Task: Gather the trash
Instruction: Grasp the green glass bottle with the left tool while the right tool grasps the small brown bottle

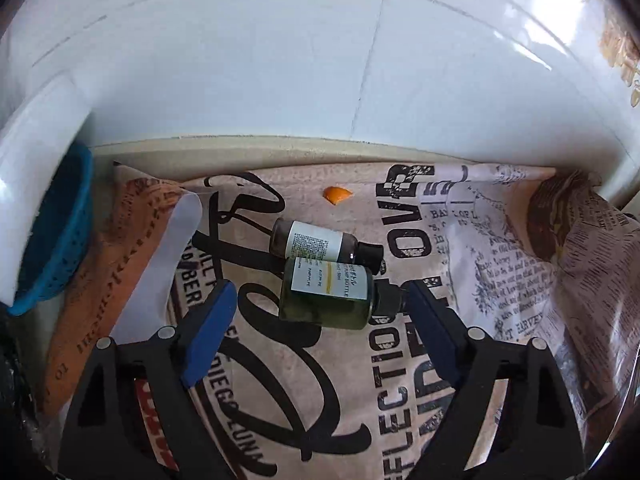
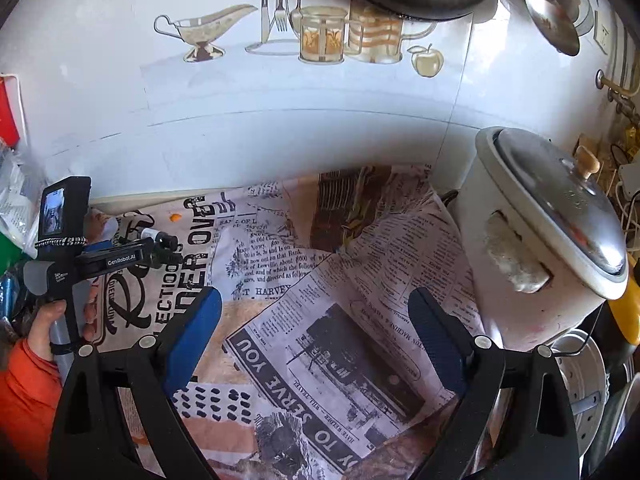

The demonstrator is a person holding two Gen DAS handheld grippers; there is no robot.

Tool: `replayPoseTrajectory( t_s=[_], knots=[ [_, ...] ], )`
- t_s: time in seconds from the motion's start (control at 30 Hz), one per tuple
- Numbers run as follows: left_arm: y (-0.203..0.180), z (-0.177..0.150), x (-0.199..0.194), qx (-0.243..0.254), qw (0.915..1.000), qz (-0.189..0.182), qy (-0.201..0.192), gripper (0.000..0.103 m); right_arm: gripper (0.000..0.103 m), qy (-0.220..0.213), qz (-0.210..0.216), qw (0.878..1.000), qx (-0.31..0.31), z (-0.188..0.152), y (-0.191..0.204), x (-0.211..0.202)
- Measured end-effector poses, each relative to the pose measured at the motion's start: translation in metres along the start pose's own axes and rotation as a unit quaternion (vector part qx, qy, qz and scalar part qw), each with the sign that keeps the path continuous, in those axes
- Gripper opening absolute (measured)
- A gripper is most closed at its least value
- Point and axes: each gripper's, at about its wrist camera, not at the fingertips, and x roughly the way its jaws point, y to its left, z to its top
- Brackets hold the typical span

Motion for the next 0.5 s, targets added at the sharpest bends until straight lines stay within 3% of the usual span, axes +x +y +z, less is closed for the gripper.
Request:
replayPoseTrajectory(
  t_s=[0.1,0.2,0.27,0.5],
  knots=[
    [0.006,-0.002,0.016,-0.009,0.9998,-0.016,0.011,0.08,0.093,0.014,0.004,1.0,-0.009,0.004,0.007,0.018],
    [0.012,-0.006,0.022,-0.024,0.9978,-0.062,0.008,0.067,0.093,0.019,0.017,0.999,-0.02,0.007,0.016,0.031],
    [0.013,-0.011,0.02,-0.03,0.9965,-0.077,0.001,0.064,0.093,0.02,0.029,0.999,-0.029,0.01,0.023,0.036],
    [0.024,-0.017,-0.014,-0.016,0.9985,-0.047,-0.022,0.064,0.092,0.026,0.092,0.992,-0.079,0.031,0.066,0.055]
  ],
)
